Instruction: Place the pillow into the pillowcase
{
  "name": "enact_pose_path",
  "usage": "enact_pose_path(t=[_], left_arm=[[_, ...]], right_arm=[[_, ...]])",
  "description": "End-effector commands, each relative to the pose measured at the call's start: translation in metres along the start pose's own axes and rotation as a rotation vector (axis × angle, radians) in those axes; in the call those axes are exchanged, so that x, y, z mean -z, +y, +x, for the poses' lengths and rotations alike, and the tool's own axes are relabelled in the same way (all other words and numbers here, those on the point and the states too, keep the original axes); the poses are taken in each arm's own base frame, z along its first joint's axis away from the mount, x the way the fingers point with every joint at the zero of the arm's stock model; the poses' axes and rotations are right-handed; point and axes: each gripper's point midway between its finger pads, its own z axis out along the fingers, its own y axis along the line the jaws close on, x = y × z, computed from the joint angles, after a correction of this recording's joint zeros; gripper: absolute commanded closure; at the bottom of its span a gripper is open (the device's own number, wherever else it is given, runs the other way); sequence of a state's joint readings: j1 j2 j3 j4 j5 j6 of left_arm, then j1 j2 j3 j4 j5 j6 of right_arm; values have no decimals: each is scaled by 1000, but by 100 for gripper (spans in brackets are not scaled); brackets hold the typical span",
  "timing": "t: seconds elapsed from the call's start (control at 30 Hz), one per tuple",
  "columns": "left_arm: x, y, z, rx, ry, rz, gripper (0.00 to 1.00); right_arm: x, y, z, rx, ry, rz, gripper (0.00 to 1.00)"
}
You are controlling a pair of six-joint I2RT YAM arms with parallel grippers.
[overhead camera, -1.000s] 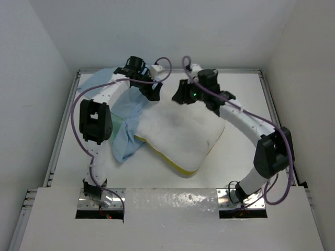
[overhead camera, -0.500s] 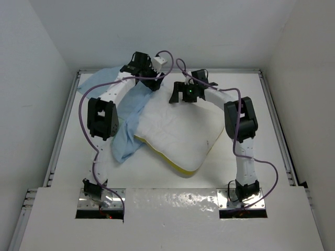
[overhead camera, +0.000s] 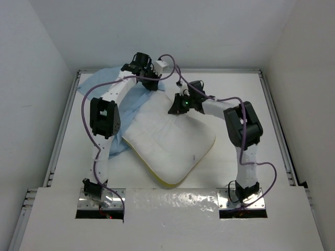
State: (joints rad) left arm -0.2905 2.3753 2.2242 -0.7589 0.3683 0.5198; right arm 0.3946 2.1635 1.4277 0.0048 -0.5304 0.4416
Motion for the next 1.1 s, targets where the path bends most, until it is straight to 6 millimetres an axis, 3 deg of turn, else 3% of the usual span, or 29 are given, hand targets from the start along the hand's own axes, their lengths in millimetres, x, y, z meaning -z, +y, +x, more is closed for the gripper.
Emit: enact_pose_path(t=[0.0,0.03,0.07,0.13,0.17,0.23,0.3,0.33,0.37,0.43,0.47,0.53,0.57,0.67,0.7,0.8,0.83,0.87,0.9,0.93,0.97,1.03,1.07], left_arm=[[58,-33,-64,-82,-186,159,100],[73,-50,-80,-107,-257,230,100],[96,-65,-94,-141,-310,255,100],[115,-84,-111,-210,-381,295,100],[124,-97,-120,-249,-398,320,100],[125,-120,-102,-246,-348,427,100],[117,-154,-71,-198,-279,585,100],[115,-163,-61,-258,-281,629,100],[119,-187,-43,-233,-241,732,100],[126,-205,-37,-321,-262,801,100],[135,-215,-37,-333,-258,833,100],[142,-215,-42,-327,-262,824,100],[146,-207,-44,-348,-248,775,100],[139,-194,-28,-373,-170,701,100],[135,-191,-21,-374,-143,689,100],[112,-185,18,-336,-15,675,100],[107,-183,21,-329,-7,665,96],[104,-182,24,-322,3,661,71],[104,-182,25,-306,1,663,60],[105,-180,19,-308,-22,659,51],[108,-180,12,-274,-42,660,21],[115,-157,-15,-255,-120,583,8],[129,-131,-28,-165,-144,501,0]], right_arm=[[28,66,11,123,-67,-77,100],[33,72,6,139,-117,-46,100],[42,96,4,191,-169,-60,100],[49,107,-8,241,-258,1,100],[52,124,-13,271,-310,-18,100],[68,141,-37,256,-421,-29,100],[87,151,-67,242,-564,-16,100],[94,152,-78,240,-614,-4,100],[109,156,-98,232,-713,11,100],[126,161,-119,166,-826,2,100],[134,145,-130,103,-879,44,100],[147,119,-138,-112,-949,54,100],[161,63,-127,-266,-1001,168,100],[193,-7,-105,-468,-1106,459,100],[201,-33,-84,-512,-1074,573,100],[214,-65,-56,-572,-1044,691,100],[213,-70,-51,-561,-1018,708,100],[211,-73,-48,-487,-963,743,100],[203,-69,-50,-428,-892,737,100],[196,-71,-47,-365,-823,757,73],[193,-73,-43,-260,-739,787,45],[194,-74,-45,-186,-631,849,1],[206,-76,-49,-144,-589,921,1]])
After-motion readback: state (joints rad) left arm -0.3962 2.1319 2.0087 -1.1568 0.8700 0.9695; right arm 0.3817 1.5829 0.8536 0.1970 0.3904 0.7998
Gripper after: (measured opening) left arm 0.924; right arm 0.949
